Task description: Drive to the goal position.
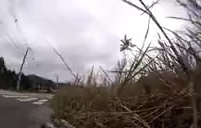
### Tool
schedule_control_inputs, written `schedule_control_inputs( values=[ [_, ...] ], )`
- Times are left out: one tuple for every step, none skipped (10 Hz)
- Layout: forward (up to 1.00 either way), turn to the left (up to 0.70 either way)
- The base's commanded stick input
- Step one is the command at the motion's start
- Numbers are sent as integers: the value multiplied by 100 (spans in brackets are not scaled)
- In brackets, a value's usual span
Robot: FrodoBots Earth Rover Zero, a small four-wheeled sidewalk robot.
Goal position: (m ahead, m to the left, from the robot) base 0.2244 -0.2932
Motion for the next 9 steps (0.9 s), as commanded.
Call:
schedule_control_inputs(
  values=[
    [45, 0],
    [45, 0],
    [45, 0],
    [45, 0],
    [45, 0],
    [45, 0],
    [45, 0],
    [45, 0],
    [45, 0]
  ],
)
